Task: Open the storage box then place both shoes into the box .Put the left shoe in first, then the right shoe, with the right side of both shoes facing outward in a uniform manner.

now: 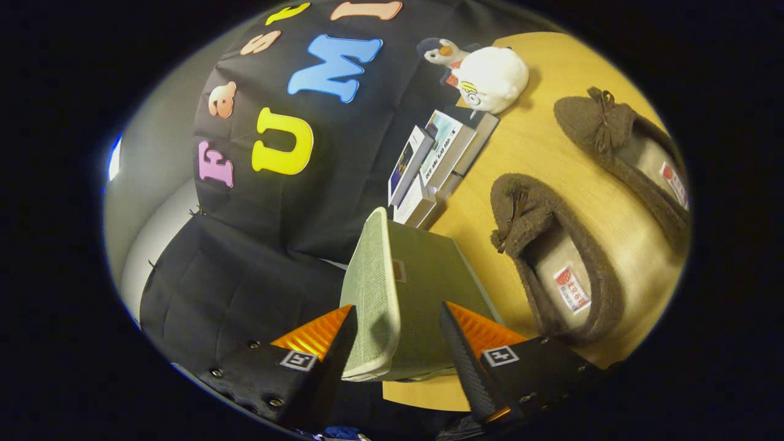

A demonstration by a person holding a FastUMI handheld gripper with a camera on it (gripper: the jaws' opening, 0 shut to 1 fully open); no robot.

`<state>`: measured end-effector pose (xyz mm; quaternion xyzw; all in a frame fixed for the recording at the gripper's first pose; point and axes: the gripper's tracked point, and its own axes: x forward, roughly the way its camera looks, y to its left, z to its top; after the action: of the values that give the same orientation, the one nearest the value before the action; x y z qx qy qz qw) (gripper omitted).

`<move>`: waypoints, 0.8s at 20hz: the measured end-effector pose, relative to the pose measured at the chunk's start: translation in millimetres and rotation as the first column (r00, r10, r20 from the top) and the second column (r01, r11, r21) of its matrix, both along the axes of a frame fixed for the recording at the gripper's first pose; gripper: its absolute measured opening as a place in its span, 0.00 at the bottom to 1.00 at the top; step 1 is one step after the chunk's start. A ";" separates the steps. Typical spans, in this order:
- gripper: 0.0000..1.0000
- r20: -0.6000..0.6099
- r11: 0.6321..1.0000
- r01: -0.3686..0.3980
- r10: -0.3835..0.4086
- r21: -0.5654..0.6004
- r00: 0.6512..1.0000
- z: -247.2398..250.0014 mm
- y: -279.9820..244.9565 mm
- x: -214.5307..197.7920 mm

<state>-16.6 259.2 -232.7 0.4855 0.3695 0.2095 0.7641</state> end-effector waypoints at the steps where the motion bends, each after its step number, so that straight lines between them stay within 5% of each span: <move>1: 0.78 -0.016 0.999 -0.009 0.009 0.032 1.000 1.8 4.2 -0.9; 3: 0.78 -0.041 0.996 -0.021 0.024 0.085 0.999 6.1 11.1 -1.2; 6: 0.27 -0.076 0.995 0.002 0.005 0.095 0.997 0.2 7.1 9.1; 10: 0.27 -0.096 0.986 -0.096 0.110 0.135 0.989 8.2 17.8 -8.8; 13: 0.27 -0.063 0.990 -0.075 0.083 0.118 0.995 13.1 14.5 -6.3; 15: 0.01 -0.056 0.988 -0.106 0.113 0.111 0.992 14.8 21.3 -8.4; 16: 0.01 -0.044 0.986 -0.131 0.136 0.104 0.990 16.7 24.2 -8.1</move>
<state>-24.7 283.4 -215.9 0.5028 0.4093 0.2661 0.7134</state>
